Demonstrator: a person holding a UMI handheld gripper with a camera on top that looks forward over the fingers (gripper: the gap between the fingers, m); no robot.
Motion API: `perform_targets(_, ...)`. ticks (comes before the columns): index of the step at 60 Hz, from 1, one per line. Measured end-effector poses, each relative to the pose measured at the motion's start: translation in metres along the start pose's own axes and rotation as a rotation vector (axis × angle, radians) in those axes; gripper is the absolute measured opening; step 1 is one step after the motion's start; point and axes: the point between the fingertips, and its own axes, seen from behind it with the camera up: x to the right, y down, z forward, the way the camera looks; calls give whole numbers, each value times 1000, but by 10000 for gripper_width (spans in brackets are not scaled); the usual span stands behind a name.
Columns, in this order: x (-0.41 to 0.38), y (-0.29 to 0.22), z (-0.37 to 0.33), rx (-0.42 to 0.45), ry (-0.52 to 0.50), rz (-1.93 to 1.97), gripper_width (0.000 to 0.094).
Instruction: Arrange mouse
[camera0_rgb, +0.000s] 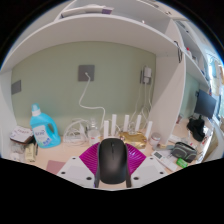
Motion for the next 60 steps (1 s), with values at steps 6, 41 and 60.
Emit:
perform_targets(6,-74,-8,4,6,-93,-21,350)
perform_targets(41,-202,200,74,-353,-235,-96,856)
perform_targets(60,-180,149,-27,-249,-186,-115,849)
